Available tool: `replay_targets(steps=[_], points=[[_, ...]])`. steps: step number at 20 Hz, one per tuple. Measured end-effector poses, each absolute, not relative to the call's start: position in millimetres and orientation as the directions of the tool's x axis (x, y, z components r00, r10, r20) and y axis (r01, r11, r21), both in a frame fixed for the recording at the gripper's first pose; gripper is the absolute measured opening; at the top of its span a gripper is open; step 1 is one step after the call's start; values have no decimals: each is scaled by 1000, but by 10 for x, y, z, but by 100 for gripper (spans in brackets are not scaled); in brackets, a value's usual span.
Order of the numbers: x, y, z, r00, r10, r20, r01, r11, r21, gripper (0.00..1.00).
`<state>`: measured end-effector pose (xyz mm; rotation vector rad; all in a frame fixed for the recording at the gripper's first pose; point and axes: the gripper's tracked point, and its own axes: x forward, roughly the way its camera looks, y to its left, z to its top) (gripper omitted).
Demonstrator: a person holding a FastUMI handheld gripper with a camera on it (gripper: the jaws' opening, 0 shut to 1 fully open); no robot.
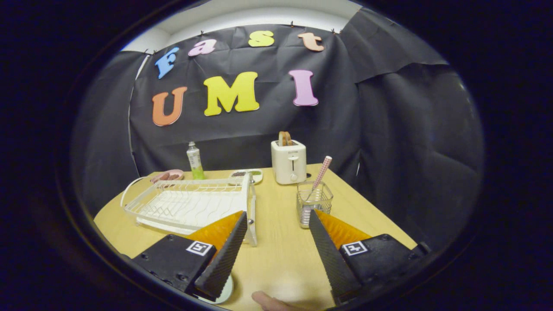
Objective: Take the plate from the dish rack, then take the spoon from the basket and place it into the plate.
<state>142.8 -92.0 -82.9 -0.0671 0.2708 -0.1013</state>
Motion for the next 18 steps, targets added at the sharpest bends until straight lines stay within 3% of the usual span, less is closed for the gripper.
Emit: replay_targets(steps=[3,12,18], points=[[1644,-1159,-811,965,-128,-229,108,989,-96,100],[2557,-1533,-753,966,-126,-227,118,992,-48,100],[2946,-1675,-773,958,-88,-274,126,984,123,98]])
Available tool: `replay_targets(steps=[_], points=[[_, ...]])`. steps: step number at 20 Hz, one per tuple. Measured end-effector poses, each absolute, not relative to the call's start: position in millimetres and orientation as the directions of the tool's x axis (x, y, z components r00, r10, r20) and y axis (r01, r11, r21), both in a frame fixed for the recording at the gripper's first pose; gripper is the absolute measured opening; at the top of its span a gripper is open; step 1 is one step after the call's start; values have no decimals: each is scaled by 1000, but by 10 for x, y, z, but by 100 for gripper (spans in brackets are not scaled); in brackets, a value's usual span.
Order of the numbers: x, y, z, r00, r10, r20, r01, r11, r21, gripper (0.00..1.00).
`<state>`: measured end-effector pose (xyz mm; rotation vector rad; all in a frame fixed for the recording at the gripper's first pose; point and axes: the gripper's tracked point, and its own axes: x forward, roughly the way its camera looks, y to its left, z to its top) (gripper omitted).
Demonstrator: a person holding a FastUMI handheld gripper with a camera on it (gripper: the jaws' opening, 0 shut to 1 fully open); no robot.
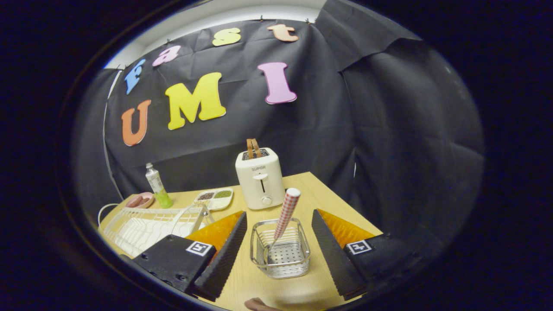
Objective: Take the plate from the dish rack, then take the spoon from the basket and place it into the plate.
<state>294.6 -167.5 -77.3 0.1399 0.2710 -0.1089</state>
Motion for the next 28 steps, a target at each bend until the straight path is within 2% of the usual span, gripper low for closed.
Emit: replay_targets(steps=[1,5,11,16,28], points=[[2992,-1666,-804,959,-65,-275,108,984,142,86],[3036,-1694,-793,968,-56,-245,95,985,147,19],[3047,-1678,-722,973,-62,-224,91,989,120,15],[2982,-1685,-368,987,-111,-116,112,994,7,15],[1703,-1062,902,994,-92,54,96,992,-77,15]])
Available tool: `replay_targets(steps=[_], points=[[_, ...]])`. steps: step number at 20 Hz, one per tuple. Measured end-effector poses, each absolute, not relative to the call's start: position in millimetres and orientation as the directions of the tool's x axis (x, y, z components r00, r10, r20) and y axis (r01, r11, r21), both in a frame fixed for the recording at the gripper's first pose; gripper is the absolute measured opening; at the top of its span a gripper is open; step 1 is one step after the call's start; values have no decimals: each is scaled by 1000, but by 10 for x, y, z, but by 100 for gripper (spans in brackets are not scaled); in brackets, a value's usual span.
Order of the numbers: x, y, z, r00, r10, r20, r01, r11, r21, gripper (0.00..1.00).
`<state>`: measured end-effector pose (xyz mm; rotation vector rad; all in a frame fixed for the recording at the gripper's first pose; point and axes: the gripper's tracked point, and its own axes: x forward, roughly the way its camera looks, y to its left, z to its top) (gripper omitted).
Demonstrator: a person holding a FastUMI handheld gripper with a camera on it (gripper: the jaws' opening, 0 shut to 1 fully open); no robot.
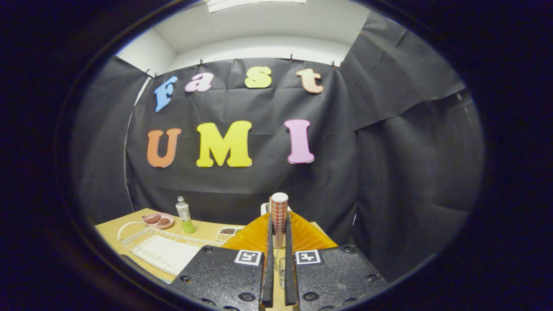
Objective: Take the plate from the dish rack, then take the spoon from the basket and place it into the plate.
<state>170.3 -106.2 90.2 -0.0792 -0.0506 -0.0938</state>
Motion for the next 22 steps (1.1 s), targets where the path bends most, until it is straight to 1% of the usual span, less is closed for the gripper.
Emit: replay_targets(steps=[3,7,10,15,19,22], points=[[1362,-786,1088,995,-68,70,74,994,-80,15],[1049,-323,1028,999,-15,45,18,998,-55,15],[833,92,811,999,43,6,-43,997,-62,15],[576,703,327,994,97,-46,-100,992,-82,16],[486,1078,-88,988,126,-87,-133,988,-81,16],[516,1314,-427,980,160,-120,-171,982,-87,17]])
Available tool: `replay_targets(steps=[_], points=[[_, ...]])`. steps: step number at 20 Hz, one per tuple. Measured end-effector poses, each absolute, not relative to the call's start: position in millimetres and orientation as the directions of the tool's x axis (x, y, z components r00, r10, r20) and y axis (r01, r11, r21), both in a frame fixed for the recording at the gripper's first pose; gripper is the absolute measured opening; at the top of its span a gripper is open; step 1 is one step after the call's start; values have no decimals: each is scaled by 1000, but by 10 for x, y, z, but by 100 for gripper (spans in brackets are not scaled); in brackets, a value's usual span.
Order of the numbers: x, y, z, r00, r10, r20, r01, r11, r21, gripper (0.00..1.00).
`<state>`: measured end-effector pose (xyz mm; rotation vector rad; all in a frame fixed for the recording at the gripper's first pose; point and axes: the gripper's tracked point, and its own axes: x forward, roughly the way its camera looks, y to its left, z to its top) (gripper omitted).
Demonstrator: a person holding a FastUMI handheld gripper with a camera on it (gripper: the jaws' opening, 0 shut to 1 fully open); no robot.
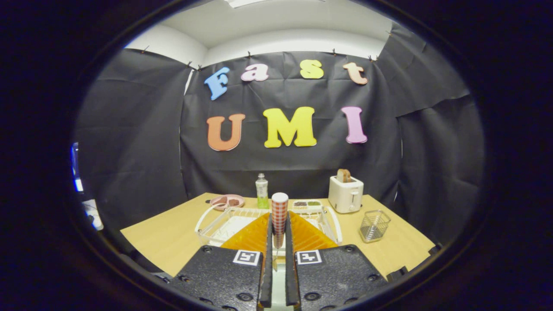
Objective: Take the plate from the dish rack, then take the spoon from the basket and place it into the plate.
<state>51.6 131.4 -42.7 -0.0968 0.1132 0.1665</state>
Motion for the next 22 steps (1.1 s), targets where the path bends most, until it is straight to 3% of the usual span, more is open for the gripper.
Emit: replay_targets(steps=[8,13,14,15,17,20,22], points=[[536,1440,-1290,946,174,-272,-187,982,-22,18],[559,1172,-1335,950,138,-280,-143,990,3,21],[570,1097,-1336,949,129,-289,-130,991,17,24],[605,1009,-1318,947,122,-297,-118,993,31,36],[598,856,-1251,949,111,-295,-104,994,37,47],[550,596,-1115,964,63,-257,-72,997,-25,53],[508,506,-1009,973,48,-226,-60,997,-48,66]])
